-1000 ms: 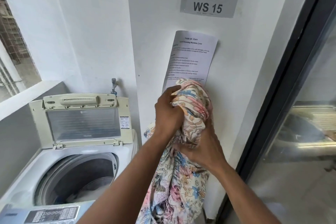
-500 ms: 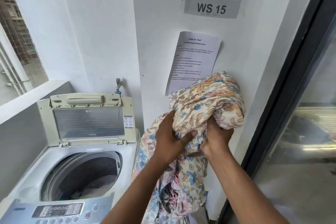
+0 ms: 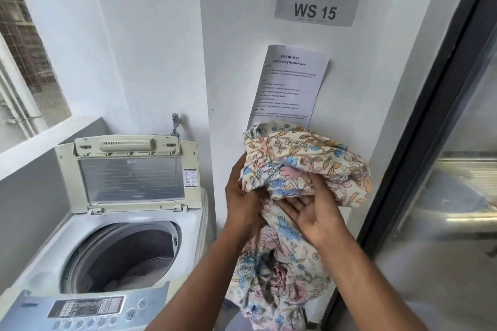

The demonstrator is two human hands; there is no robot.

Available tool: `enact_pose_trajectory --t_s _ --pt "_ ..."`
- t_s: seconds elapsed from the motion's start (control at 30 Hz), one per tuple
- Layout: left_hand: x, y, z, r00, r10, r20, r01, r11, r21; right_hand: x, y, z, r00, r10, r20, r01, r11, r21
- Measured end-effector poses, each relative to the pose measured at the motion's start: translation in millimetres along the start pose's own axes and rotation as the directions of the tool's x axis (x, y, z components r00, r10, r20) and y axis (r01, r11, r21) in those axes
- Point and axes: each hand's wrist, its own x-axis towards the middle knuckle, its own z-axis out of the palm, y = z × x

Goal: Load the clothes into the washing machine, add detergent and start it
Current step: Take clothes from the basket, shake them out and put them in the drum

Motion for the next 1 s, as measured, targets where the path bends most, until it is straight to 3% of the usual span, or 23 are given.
enact_pose_trajectory --t_s 0.1,0.17,0.23,0.27,0.37,0.47,0.6,0.67,0.73,0.9,1.0 --pt "15.2 4.9 -4.2 0.998 0.036 -0.050 -0.034 0.999 0.040 -7.8 6.9 -18.8 0.984 -0.049 -0.173 -0.012 0.942 -0.336" --pt "20.2 14.5 -5.6 0.997 0.057 -0.051 -0.054 0.996 0.069 -6.3 10.6 -34.1 0.880 -0.375 -0.293 0.128 0.779 -0.614" --pt "23.1 23.6 -5.0 0.995 0.098 -0.029 -0.094 0.989 0.114 -3.9 4.8 -41.9 0.782 -0.621 -0.053 0.282 0.428 -0.859" --pt "23.4 27.4 -3.5 0.992 0.123 -0.003 -0.121 0.983 0.138 -5.1 -1.1 -38.7 0.774 -0.626 0.094 0.355 0.306 -0.884" --pt "21.3 36.2 5.5 0.988 0.131 0.081 -0.145 0.970 0.193 0.2 -10.7 -22.7 0.772 -0.524 0.360 0.485 0.121 -0.866" --pt "24.1 41.6 15.5 0.984 0.098 0.148 -0.126 0.972 0.198 0.2 -3.6 -6.5 0.742 -0.559 0.369 0.397 -0.076 -0.915" --pt "27.3 48.6 18.7 0.973 0.074 0.219 -0.127 0.963 0.238 12.2 6.9 -5.1 0.721 -0.619 0.312 0.378 -0.027 -0.925" --pt "22.7 48.9 17.2 0.955 0.067 0.289 -0.144 0.957 0.252 20.0 10.2 -7.5 0.735 -0.647 0.203 0.350 0.105 -0.931" --pt "17.5 49.5 16.1 0.939 0.066 0.337 -0.156 0.957 0.245 21.0 13.7 -7.4 0.746 -0.662 0.069 0.362 0.316 -0.877" --pt "2.2 37.6 -1.7 0.951 0.152 0.270 -0.237 0.917 0.321 16.1 16.7 4.0 0.773 -0.609 -0.176 0.432 0.710 -0.556" --pt "-10.3 2.1 -28.2 0.951 0.250 0.182 -0.309 0.743 0.594 16.0 7.6 15.1 0.799 -0.544 -0.257 0.506 0.839 -0.202"
